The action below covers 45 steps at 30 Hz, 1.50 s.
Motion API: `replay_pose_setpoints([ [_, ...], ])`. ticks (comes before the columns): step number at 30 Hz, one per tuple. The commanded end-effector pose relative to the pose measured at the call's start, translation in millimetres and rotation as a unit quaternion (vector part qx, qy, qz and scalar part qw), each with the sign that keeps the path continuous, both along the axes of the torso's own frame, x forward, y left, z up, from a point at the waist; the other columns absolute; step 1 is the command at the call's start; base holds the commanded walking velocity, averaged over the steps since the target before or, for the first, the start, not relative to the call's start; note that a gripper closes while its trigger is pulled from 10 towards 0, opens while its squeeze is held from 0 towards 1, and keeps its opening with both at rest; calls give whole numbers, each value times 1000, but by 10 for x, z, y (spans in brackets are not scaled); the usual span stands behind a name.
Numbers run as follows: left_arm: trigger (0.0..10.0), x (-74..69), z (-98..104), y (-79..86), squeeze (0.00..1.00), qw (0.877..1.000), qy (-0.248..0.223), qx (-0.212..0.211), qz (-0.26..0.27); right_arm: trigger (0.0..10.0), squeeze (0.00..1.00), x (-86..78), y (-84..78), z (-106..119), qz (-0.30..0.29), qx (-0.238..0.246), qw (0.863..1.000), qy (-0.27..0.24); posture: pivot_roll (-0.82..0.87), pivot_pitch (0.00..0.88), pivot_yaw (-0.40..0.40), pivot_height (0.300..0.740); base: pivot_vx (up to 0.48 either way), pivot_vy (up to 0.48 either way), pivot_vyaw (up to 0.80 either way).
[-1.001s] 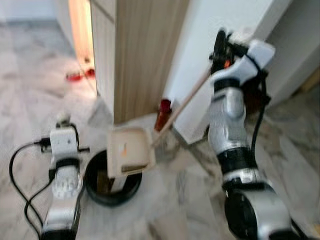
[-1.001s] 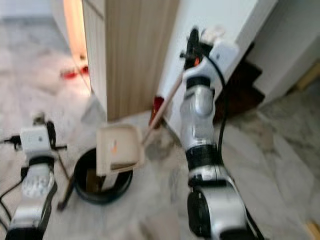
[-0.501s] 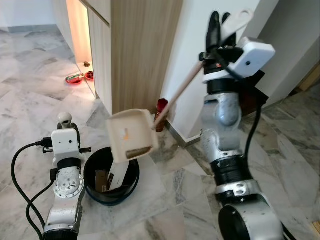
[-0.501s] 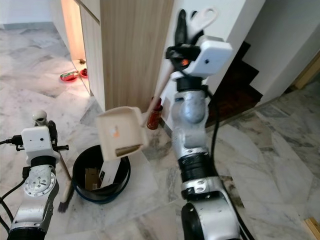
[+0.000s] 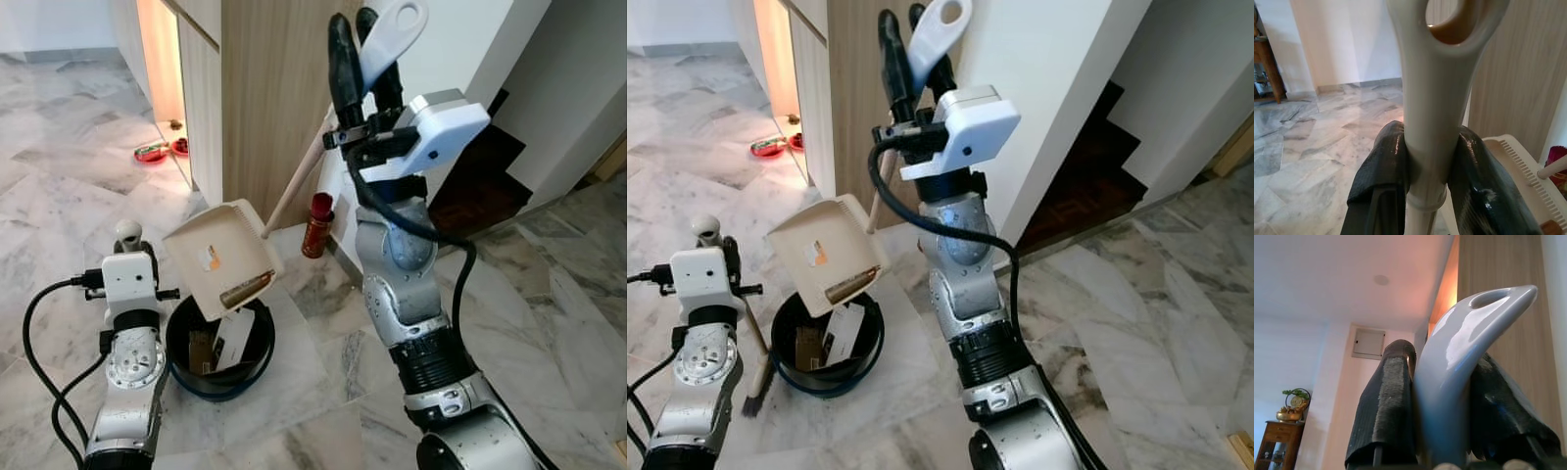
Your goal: Sweep floor
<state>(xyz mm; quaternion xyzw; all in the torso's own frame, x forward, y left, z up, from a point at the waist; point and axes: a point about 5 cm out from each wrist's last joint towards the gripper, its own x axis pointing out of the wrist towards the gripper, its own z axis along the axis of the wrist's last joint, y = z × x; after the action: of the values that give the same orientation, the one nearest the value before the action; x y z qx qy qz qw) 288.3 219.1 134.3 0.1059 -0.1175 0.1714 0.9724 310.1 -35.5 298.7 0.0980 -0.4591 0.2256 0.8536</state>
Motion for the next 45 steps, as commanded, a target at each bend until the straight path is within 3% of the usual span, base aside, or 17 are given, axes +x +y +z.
replay_pose_setpoints([
  [1, 10000, 18, 105, -85, 0, 999, -27, 10, -18, 10000, 0, -178, 30, 133, 14, 33, 998, -50, 246, 36, -175, 740, 0, 0, 0],
  [6, 10000, 22, 104, -89, 0, 999, -27, 10, -19, 10000, 0, -236, 72, 136, 14, 14, 997, -69, 244, 36, -175, 740, 0, 0, 0],
  [9, 10000, 23, 107, -90, 0, 999, -28, 9, -19, 10000, 0, -332, 168, 103, 15, -29, 994, -102, 242, 37, -173, 740, 0, 0, 0],
  [21, 10000, 26, 107, -93, 0, 999, -29, 9, -19, 10000, 0, -423, 221, 118, 24, -30, 993, -114, 240, 38, -173, 740, 0, 0, 0],
  [27, 10000, 32, 106, -98, 0, 999, -29, 9, -21, 10000, 0, -544, 299, 141, 19, -65, 984, -164, 237, 37, -173, 740, 0, 0, 0],
  [45, 10000, 57, 108, -118, 0, 999, -29, 9, -27, 10000, 0, -579, 343, 116, 23, -74, 983, -165, 235, 21, -167, 740, 0, 0, 0],
])
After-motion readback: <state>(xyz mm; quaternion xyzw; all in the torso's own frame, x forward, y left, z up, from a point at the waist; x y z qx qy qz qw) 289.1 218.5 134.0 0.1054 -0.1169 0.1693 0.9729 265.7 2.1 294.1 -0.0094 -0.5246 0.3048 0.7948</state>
